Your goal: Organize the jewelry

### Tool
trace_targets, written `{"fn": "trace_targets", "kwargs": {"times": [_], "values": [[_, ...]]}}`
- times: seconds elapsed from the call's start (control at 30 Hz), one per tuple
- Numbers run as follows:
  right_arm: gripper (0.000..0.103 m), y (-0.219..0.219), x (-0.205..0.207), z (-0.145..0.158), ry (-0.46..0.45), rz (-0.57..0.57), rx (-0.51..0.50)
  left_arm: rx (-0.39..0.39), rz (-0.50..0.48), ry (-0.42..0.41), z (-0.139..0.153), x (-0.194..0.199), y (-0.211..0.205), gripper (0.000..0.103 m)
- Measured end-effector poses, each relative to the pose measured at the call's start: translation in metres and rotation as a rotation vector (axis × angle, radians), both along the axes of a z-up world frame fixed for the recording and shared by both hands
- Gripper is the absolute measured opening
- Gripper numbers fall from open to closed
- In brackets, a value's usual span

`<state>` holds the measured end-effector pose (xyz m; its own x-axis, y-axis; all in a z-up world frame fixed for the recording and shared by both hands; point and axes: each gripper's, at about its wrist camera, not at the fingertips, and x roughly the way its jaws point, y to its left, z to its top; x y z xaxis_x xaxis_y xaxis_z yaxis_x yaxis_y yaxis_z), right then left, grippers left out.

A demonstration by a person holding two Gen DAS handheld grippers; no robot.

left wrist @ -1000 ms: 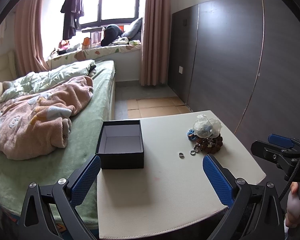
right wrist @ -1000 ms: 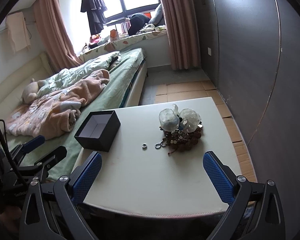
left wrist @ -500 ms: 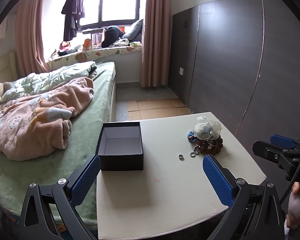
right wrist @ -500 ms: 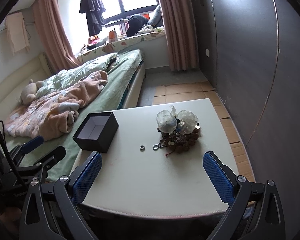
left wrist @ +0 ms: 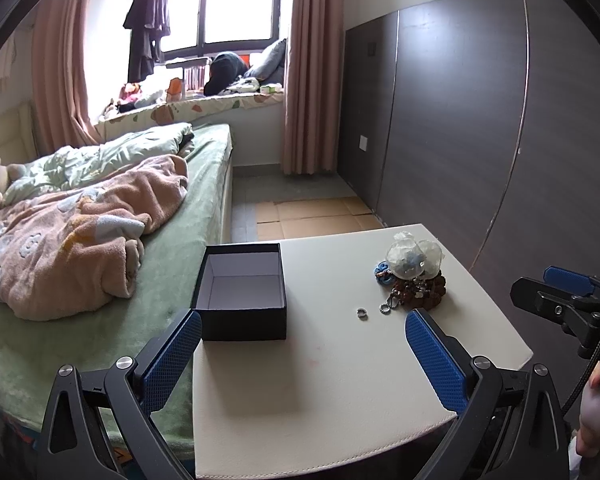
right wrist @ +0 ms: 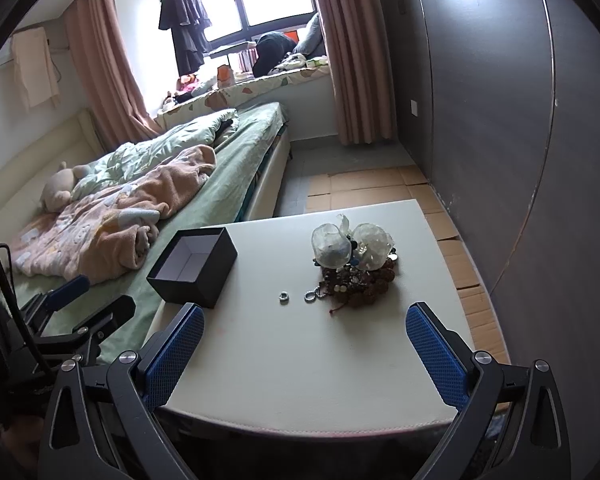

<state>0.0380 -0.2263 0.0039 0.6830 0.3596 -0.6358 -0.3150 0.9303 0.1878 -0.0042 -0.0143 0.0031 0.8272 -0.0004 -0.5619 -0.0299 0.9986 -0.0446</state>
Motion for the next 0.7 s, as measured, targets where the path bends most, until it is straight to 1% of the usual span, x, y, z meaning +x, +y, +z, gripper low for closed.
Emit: {"fn": "trace_targets", "kwargs": {"times": [0.7], "values": [[0.102, -0.0051, 0.0017, -0.0011, 0.001, -0.009, -0.001, -0.012, 0.001, 0.002, 0.0012, 0.0017, -0.0034, 0.102]]}}
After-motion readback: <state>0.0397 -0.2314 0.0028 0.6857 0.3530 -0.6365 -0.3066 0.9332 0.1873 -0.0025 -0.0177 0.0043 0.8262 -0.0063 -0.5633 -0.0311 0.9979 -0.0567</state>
